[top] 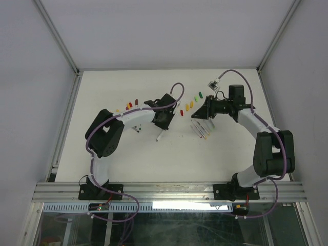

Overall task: Open the pen caps
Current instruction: Pick up the pen from the center of the board.

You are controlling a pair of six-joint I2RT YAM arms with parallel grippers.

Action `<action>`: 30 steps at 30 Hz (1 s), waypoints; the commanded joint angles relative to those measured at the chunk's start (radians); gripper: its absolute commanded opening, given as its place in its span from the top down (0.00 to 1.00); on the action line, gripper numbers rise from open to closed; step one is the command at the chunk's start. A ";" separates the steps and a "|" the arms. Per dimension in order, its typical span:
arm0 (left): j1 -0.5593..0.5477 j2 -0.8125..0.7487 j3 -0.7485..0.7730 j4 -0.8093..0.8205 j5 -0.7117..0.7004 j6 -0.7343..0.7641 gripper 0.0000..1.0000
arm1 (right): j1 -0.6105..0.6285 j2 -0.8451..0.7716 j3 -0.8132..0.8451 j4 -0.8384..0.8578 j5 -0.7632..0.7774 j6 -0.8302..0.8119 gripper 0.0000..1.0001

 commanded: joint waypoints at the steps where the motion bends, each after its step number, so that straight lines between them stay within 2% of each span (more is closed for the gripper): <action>1: 0.067 -0.165 -0.079 0.141 0.065 -0.034 1.00 | 0.097 0.048 -0.051 0.199 0.011 0.147 0.48; 3: 0.091 -0.206 -0.130 0.198 0.099 -0.052 1.00 | 0.137 0.062 -0.128 0.369 0.061 0.277 0.45; 7: 0.121 -0.275 -0.229 0.326 0.151 -0.102 1.00 | 0.204 0.090 -0.284 0.766 0.180 0.482 0.29; 11: 0.129 -0.334 -0.318 0.464 0.184 -0.182 1.00 | 0.265 0.152 -0.357 1.056 0.286 0.604 0.22; 14: 0.134 -0.377 -0.417 0.613 0.207 -0.261 1.00 | 0.318 0.190 -0.391 1.189 0.333 0.618 0.21; 18: 0.137 -0.413 -0.520 0.810 0.223 -0.367 1.00 | 0.352 0.217 -0.401 1.175 0.376 0.607 0.21; 22: 0.138 -0.419 -0.604 0.986 0.257 -0.471 1.00 | 0.370 0.229 -0.379 1.087 0.420 0.559 0.21; 26: 0.138 -0.394 -0.654 1.101 0.285 -0.542 1.00 | 0.399 0.242 -0.354 1.064 0.431 0.527 0.22; 30: 0.138 -0.355 -0.687 1.201 0.330 -0.602 1.00 | 0.433 0.266 -0.298 0.934 0.471 0.448 0.25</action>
